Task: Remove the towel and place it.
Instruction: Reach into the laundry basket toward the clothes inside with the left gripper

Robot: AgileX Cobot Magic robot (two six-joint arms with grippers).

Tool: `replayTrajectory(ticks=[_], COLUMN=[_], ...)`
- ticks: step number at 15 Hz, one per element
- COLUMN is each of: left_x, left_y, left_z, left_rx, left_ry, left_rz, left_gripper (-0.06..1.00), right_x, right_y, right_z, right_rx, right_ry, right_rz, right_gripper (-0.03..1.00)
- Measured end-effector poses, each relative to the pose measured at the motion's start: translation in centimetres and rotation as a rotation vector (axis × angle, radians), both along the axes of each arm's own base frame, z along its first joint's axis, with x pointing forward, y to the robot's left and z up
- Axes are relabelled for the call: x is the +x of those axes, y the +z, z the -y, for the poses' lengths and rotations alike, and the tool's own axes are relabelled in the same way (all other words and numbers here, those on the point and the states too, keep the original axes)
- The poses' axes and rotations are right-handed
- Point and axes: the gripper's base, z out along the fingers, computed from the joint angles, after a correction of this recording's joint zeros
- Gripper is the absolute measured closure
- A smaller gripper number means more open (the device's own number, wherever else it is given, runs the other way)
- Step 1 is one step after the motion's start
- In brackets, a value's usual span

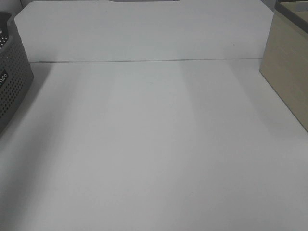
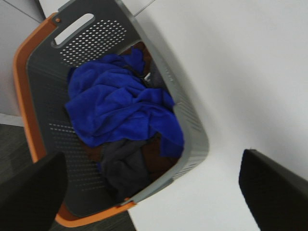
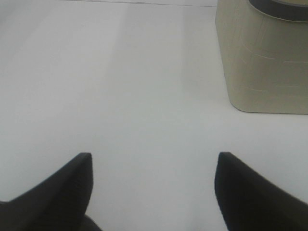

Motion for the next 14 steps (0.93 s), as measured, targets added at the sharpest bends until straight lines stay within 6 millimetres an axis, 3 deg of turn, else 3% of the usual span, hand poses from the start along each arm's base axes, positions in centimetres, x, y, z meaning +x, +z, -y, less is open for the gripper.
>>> replayTrajectory(ticks=[6, 9, 12, 13, 14], left_x=[5.6, 7.5, 10.5, 11.5, 13.4], left_y=[-2.8, -4.6, -6.6, -7.6, -10.1], left_z=[-3.1, -5.9, -9.3, -9.9, -10.6], left_rx=[0.338, 0.386, 0.380, 0.377, 0.414], left_ry=[0.005, 0.058, 0.096, 0.080, -0.006], left_rz=[-0.198, -0.271, -0.205, -0.200, -0.273], left_gripper=[0.03, 0.03, 0.03, 0.03, 0.03], right_x=[0.0, 0.0, 0.0, 0.0, 0.0], right_y=[0.0, 0.0, 0.0, 0.0, 0.0], right_z=[0.0, 0.0, 0.0, 0.0, 0.0], right_rx=[0.000, 0.000, 0.000, 0.000, 0.000], right_ry=[0.000, 0.000, 0.000, 0.000, 0.000], right_rz=[0.000, 0.000, 0.000, 0.000, 0.000], right_gripper=[0.27, 0.27, 0.27, 0.27, 0.27])
